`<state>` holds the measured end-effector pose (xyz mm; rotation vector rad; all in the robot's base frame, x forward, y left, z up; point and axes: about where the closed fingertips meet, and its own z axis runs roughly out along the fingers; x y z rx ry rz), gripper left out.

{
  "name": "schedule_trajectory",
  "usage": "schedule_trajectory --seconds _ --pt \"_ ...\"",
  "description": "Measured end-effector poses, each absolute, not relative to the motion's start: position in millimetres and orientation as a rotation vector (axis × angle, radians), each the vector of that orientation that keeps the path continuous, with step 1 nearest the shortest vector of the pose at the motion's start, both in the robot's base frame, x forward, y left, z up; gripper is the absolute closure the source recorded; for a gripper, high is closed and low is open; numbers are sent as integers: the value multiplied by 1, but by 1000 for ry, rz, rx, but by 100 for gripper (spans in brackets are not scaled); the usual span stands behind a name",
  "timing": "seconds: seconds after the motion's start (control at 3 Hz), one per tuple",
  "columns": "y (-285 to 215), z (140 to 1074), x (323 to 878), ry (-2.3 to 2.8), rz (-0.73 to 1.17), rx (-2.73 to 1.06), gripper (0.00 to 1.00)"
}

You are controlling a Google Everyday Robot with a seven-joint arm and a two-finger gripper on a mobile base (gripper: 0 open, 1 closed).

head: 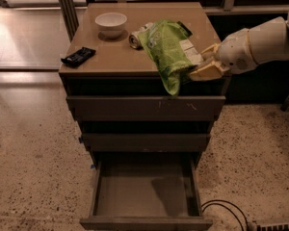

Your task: Pick green rice chip bag from bottom drawer and place on counter

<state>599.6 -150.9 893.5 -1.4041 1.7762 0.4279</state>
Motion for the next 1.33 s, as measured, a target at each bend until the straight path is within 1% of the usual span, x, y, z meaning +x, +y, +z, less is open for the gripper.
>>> schedule_trajectory --seconds 0.33,0.67,1.0,1.33 --pt "-135 883 637 1874 589 -1396 100" --pt "-115 867 680 1963 790 -1280 100" --pt "-116 891 707 1888 904 -1113 100" --pt "-135 925 721 1808 908 -942 100"
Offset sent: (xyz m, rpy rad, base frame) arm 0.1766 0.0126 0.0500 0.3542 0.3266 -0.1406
